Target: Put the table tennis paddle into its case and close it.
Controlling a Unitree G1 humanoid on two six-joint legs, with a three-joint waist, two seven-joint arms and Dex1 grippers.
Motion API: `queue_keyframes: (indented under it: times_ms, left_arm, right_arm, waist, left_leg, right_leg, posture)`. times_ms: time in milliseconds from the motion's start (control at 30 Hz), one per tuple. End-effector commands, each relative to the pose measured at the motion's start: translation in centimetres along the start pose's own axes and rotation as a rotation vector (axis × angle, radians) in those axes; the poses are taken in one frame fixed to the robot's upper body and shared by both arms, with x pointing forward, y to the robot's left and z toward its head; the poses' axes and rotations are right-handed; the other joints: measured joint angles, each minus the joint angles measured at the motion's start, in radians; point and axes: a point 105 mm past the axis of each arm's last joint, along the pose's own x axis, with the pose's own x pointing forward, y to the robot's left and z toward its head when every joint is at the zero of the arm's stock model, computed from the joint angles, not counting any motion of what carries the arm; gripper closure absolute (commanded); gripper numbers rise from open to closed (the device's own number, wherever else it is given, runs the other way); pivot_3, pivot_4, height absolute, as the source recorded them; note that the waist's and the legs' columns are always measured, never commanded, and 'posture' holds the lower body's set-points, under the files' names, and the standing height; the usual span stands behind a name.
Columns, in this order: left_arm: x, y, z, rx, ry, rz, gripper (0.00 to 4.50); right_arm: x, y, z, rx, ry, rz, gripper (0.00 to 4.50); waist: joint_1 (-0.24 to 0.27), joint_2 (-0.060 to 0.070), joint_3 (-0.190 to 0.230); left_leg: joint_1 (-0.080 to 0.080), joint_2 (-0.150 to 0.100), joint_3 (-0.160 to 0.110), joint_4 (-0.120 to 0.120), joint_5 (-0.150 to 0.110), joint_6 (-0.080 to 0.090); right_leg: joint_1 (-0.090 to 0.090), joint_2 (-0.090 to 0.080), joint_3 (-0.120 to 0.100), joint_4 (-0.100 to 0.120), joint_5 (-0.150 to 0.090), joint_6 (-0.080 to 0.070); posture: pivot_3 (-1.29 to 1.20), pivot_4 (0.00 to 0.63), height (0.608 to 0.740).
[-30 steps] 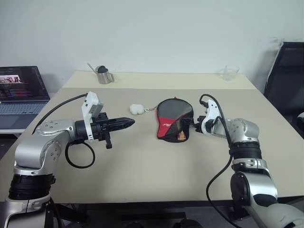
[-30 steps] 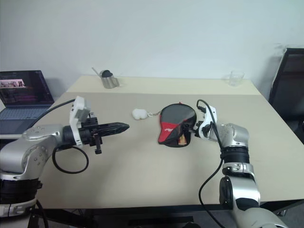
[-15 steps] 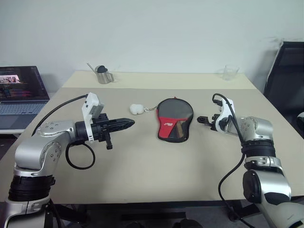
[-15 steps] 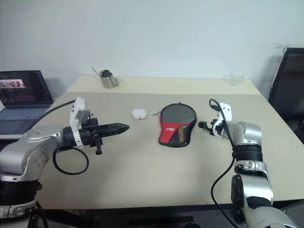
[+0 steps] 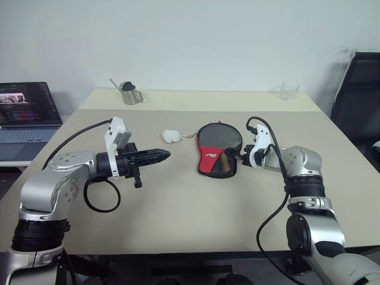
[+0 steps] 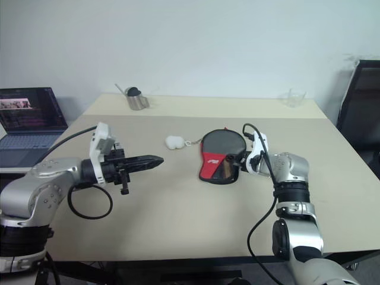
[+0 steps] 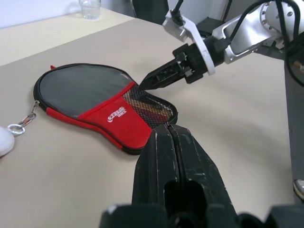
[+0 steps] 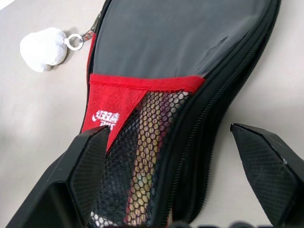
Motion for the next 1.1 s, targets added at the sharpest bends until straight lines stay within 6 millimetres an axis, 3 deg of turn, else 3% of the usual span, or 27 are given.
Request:
queue_keyframes:
  times_ms: [33,367,467,667,867,1100]
  left_arm:
    - [-0.3,-0.6,1.2,0.05,-0.022,-0.003,4.47]
    - [0.1,-1.0,1.0,0.04,-0.021,-0.009,4.47]
    - [0.1,-1.1,1.0,0.039,-0.02,-0.01,4.5]
    - [0.0,-1.2,0.9,0.037,-0.017,-0.007,4.5]
    - [0.0,-1.1,0.9,0.041,-0.012,-0.004,4.5]
    - [0.0,-1.1,0.9,0.045,-0.007,-0.002,4.5]
  right_arm:
    - [-0.1,0.5,0.8,0.013,-0.038,0.018,0.0]
    - [1.8,0.5,-1.5,0.044,0.014,-0.011,0.0]
    - [1.9,-0.1,-1.7,0.05,0.016,-0.034,0.61]
    - [2.0,-1.4,-1.9,0.069,0.016,-0.076,2.7]
    - [2.0,-1.6,-1.8,0.072,0.012,-0.081,4.37]
    - [2.0,-1.6,-2.0,0.059,0.019,-0.081,4.46]
  waist:
    - [0.0,0.0,0.0]
    - [-0.002,0.0,0.0]
    - [-0.002,0.0,0.0]
    - [-0.001,0.0,0.0]
    - [0.0,0.0,0.0]
    - [0.0,0.0,0.0]
  left_leg:
    - [0.0,0.0,0.0,0.0,0.0,0.0]
    - [0.0,0.0,0.0,0.0,0.0,0.0]
    - [0.001,0.0,0.0,0.0,0.0,0.0]
    - [0.001,0.0,0.0,0.0,0.0,0.0]
    - [0.001,0.0,0.0,0.001,0.0,0.0]
    - [0.001,0.0,0.0,0.0,0.0,0.0]
  right_leg:
    - [0.0,0.0,0.0,0.0,0.0,0.0]
    - [0.0,0.0,0.0,0.0,0.0,-0.001]
    - [0.0,0.0,0.0,0.0,0.0,0.0]
    - [0.0,0.001,0.0,0.0,0.0,-0.001]
    - [0.002,0.001,-0.001,0.0,0.0,-0.001]
    - [0.001,0.001,0.0,-0.001,0.0,-0.001]
  posture:
    - [0.0,0.15,0.74]
    - [0.0,0.15,0.74]
    - [0.0,0.15,0.74]
    - [0.0,0.15,0.74]
    - [0.0,0.15,0.74]
    - [0.0,0.15,0.74]
